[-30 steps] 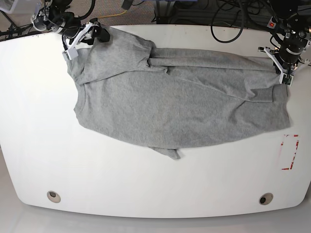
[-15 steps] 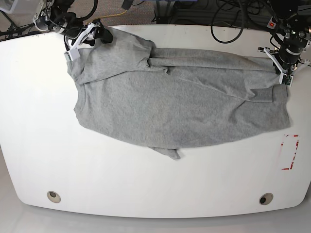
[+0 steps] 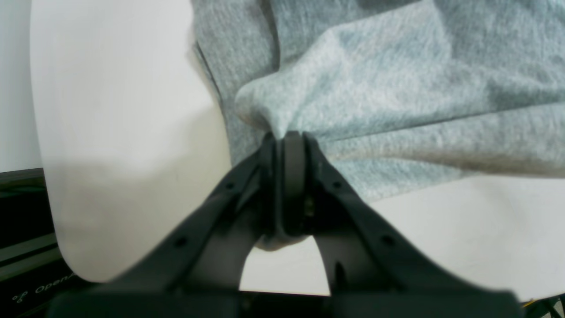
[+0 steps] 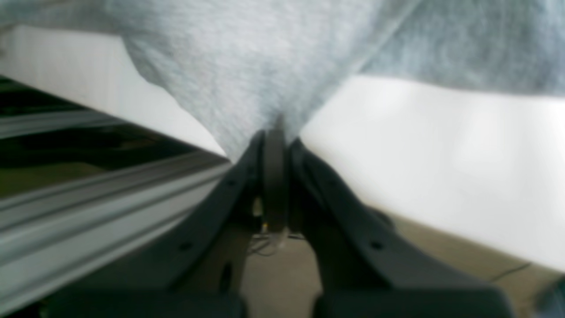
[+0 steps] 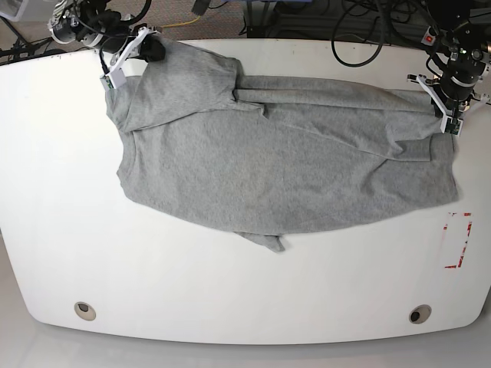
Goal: Fold the T-shirt properly
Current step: 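Pull the held shirt corner outward with the right gripper to smooth it, then drag the shirt corner with the right gripper toward the hem, then back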
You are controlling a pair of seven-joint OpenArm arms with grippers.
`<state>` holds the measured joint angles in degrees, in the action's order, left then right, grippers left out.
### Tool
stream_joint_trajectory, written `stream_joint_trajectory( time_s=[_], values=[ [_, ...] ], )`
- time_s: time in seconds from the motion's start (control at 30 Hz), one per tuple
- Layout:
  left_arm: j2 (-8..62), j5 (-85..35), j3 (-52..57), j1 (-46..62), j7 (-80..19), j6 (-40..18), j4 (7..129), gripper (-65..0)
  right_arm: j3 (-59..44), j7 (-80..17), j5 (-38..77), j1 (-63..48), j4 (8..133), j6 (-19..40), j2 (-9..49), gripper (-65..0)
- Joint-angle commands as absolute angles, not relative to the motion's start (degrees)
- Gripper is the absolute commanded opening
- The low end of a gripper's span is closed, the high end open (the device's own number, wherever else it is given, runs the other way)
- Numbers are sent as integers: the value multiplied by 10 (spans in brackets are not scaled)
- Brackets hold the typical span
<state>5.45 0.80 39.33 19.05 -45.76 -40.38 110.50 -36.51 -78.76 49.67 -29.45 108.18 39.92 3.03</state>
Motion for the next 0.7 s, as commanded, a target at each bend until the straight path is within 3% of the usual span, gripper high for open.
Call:
stream_joint_trajectory(
  time_s=[0.0,0.2,0.43,0.67],
  values=[
    [62,5,395,189,-450,-400,1114,-650,-368,-780,517,-299,1132,400,36,-650],
    [62,6,395,189,-450,-400,1114,-650,-366,-780,615,-273,1136,400,58,-650],
    [62,7,395,193,-450,-400,1113,-650,-365,-780,613,-169,1127,400,72,-650],
    [61,6,401,193,-450,-400,1113,-650,-364,-780,576,-69,1042,400,85,-650]
  ],
)
